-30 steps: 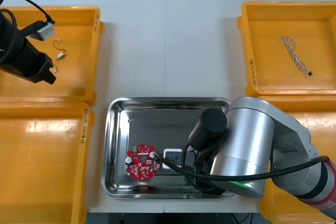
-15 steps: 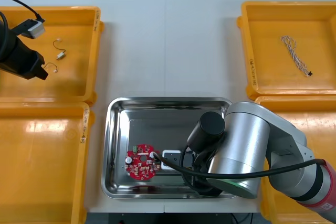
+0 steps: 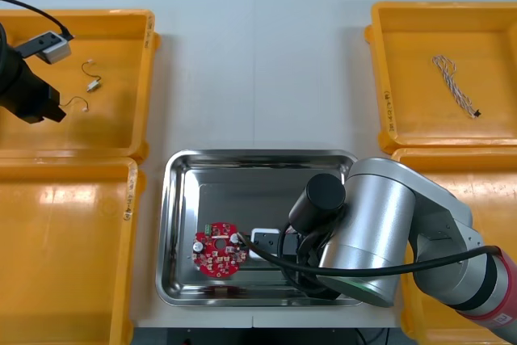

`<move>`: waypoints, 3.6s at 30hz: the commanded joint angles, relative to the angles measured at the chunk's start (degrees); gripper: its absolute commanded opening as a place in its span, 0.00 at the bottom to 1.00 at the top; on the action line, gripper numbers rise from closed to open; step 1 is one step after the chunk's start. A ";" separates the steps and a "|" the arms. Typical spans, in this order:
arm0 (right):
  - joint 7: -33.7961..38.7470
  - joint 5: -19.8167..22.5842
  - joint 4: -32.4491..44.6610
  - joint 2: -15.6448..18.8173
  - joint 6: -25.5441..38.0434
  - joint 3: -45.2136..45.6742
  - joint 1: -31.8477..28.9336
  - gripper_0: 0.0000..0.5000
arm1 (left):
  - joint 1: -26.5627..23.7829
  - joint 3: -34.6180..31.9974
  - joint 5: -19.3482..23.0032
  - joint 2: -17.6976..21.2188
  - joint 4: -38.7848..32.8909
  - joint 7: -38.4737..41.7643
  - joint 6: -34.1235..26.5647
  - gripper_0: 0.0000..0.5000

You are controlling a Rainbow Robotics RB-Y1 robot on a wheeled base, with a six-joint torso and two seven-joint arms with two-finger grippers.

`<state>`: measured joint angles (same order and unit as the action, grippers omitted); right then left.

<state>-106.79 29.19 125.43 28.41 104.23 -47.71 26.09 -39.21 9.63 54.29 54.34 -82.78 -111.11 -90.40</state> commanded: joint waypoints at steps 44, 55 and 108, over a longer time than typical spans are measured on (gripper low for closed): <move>3.25 20.20 -16.71 6.75 5.77 42.17 21.64 1.00 | 1.94 2.94 -3.49 0.68 7.54 -12.47 17.89 1.00; 2.82 13.96 -28.49 8.07 5.77 45.95 24.80 1.00 | 4.40 3.02 -2.61 0.41 7.54 -12.47 20.44 1.00; 5.98 -1.60 -68.74 9.56 -7.64 57.99 37.46 1.00 | 4.32 3.02 0.29 0.24 10.18 -13.26 23.43 0.00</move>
<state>-102.03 28.38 57.86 38.35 98.19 10.35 59.70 -33.90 13.74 53.90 54.33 -72.71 -117.41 -64.77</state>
